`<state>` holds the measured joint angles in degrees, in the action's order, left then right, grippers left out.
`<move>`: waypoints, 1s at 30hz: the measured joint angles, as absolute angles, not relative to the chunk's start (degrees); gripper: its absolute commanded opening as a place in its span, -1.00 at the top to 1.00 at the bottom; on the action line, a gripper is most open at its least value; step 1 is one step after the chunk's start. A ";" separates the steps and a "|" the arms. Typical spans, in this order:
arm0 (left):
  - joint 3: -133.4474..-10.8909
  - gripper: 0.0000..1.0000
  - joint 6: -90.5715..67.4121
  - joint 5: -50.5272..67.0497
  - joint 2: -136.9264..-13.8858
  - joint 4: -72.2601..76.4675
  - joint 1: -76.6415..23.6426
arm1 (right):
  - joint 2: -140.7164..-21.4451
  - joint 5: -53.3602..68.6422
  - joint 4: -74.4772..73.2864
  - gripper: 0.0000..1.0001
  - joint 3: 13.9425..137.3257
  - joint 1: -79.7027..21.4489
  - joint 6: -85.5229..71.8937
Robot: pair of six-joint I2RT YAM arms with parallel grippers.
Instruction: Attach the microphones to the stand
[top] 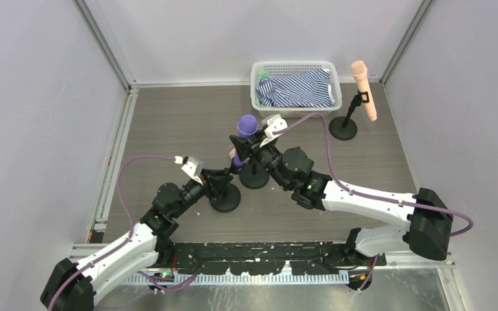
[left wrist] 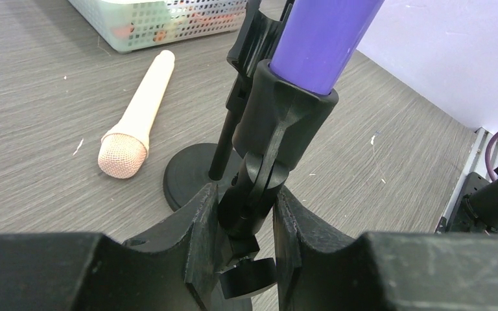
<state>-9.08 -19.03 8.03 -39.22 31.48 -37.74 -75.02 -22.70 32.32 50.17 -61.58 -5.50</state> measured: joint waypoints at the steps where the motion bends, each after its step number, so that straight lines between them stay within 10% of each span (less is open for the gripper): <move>1: -9.08 0.99 -19.00 8.01 -39.09 31.35 -37.74 | -75.05 -22.70 32.32 0.98 50.13 -61.67 -5.26; 30: -9.08 0.99 -17.23 7.66 -38.87 30.48 -37.39 | -79.68 -22.79 37.39 0.98 48.84 -62.19 -3.84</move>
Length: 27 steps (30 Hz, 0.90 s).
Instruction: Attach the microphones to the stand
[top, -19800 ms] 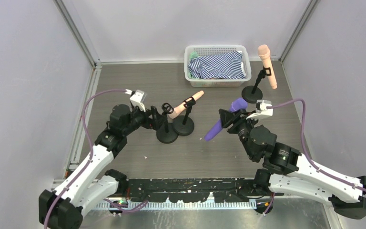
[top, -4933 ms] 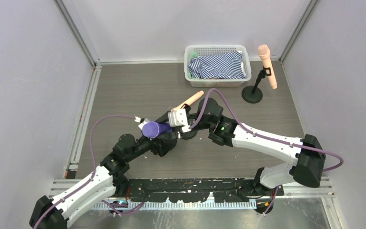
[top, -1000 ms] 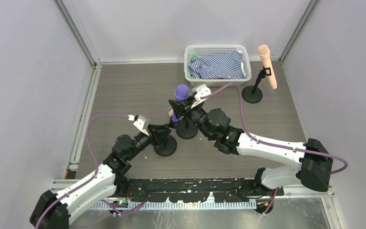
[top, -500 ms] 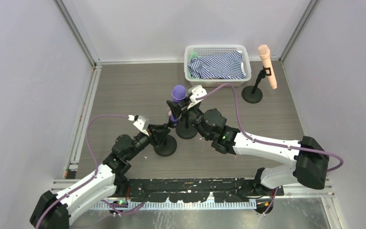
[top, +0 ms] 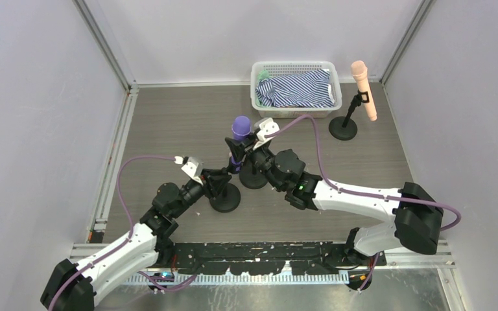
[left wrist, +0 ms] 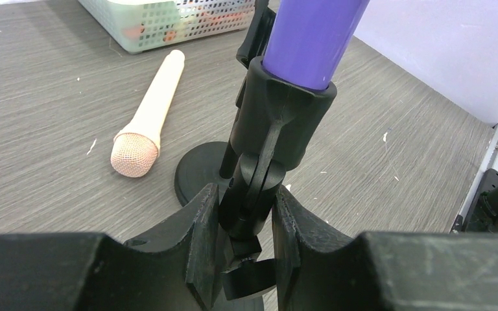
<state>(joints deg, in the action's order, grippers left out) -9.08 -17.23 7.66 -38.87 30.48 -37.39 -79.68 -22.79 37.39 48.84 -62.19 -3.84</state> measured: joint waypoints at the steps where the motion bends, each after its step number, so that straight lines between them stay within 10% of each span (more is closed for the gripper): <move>1: -9.08 0.99 -17.19 7.64 -38.87 30.48 -37.39 | -79.85 -22.81 37.58 0.98 48.77 -62.19 -3.92; 27: -9.10 0.99 -16.47 7.73 -39.79 31.35 -37.39 | -81.71 -22.79 42.78 0.98 44.99 -62.19 -5.15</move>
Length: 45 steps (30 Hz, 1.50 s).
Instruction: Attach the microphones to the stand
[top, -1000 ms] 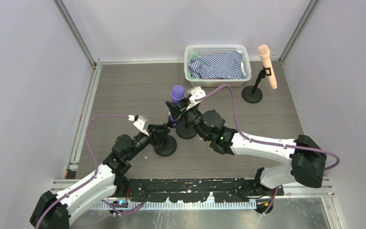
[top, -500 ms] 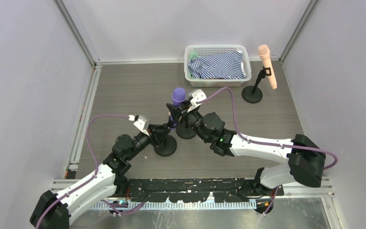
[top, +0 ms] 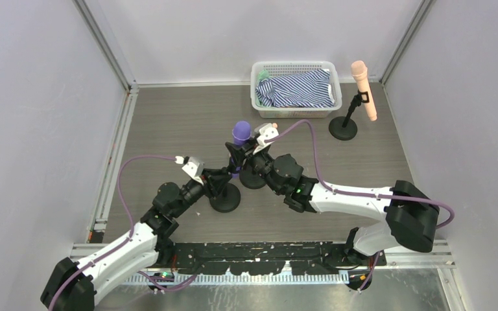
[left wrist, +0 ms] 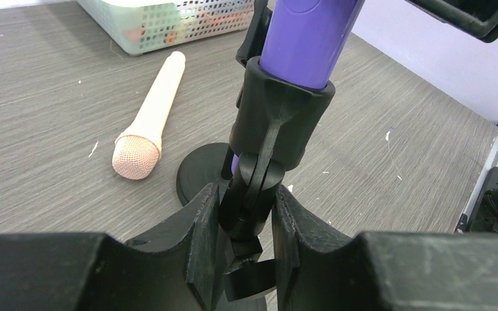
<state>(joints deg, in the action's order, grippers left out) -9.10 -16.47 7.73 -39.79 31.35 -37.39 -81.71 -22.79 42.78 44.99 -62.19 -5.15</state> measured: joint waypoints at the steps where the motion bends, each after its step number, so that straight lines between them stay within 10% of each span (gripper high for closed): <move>1: -9.10 0.99 -16.40 7.73 -39.79 31.35 -37.39 | -81.80 -22.76 42.78 0.98 44.99 -62.19 -5.17; 45: -9.10 0.99 -16.01 8.12 -39.46 30.89 -37.39 | -83.77 -20.67 47.94 0.98 40.75 -62.28 -5.48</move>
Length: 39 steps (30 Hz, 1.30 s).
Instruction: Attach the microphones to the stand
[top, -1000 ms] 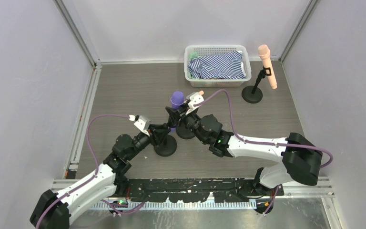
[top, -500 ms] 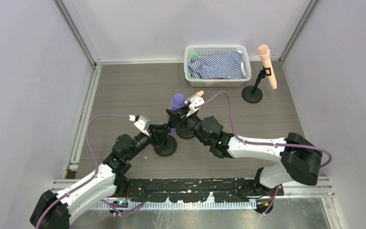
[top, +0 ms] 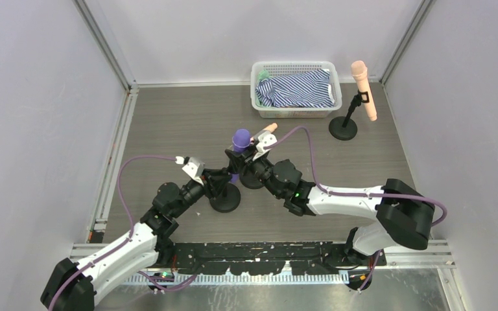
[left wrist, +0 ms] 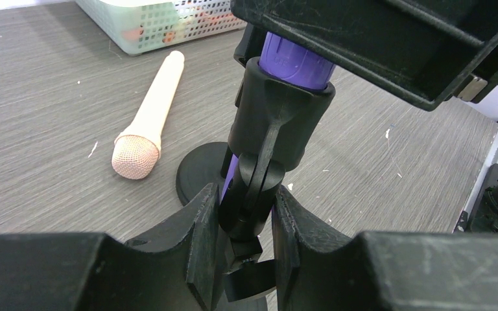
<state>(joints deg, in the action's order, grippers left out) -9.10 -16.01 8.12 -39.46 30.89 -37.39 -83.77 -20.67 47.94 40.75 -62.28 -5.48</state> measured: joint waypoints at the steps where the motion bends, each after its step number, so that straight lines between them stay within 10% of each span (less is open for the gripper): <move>1: -9.10 0.99 -15.99 8.12 -39.46 30.89 -37.39 | -83.90 -20.67 48.10 0.98 40.69 -62.30 -5.48; 39: -9.43 1.00 -15.53 7.88 -39.79 30.55 -37.39 | -85.89 -21.96 47.40 0.98 40.84 -63.18 -4.73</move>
